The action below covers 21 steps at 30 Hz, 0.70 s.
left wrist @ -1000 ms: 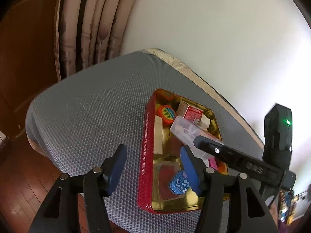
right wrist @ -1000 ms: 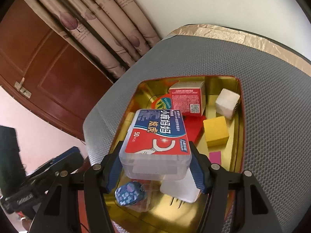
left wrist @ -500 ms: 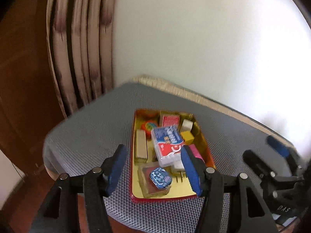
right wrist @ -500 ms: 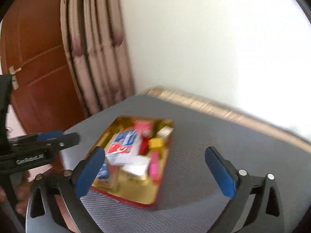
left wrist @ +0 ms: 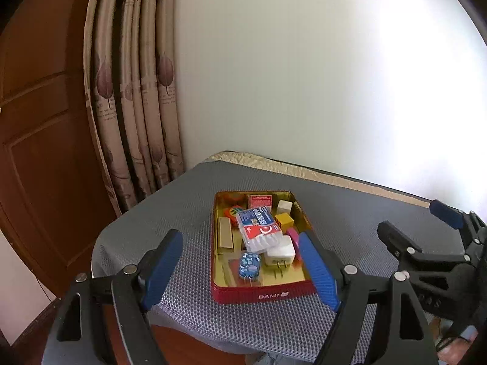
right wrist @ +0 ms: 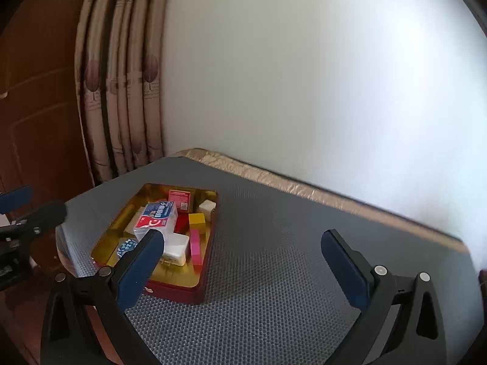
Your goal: Organize rigid objects
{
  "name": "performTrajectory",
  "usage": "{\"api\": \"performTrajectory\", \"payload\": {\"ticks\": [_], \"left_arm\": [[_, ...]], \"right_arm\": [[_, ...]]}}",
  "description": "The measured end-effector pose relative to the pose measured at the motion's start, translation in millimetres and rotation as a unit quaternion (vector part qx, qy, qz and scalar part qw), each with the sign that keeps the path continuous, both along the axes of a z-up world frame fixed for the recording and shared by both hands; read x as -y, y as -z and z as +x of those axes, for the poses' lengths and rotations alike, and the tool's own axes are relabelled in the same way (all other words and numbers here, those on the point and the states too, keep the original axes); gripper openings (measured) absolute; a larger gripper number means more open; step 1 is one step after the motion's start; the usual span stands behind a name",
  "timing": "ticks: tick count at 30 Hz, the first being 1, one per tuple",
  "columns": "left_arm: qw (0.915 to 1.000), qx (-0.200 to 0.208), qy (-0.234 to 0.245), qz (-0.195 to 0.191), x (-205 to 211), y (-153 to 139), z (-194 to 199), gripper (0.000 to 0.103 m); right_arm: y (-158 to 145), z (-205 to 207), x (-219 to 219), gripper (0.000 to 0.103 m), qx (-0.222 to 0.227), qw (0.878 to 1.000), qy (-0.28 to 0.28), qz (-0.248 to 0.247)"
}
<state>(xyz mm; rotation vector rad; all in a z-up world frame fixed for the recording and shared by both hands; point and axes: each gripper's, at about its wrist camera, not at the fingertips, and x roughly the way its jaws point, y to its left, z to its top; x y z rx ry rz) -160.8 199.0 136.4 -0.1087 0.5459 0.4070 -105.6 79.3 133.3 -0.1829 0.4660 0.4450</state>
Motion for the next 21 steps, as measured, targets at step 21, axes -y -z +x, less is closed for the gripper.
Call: {"api": "performTrajectory", "payload": {"ticks": [21], "left_arm": [[0.9998,0.017,0.001,0.006,3.0,-10.5,-11.9,0.081]], "right_arm": [[-13.5,-29.7,2.5,0.103,-0.005,0.999,-0.036,0.025]]}}
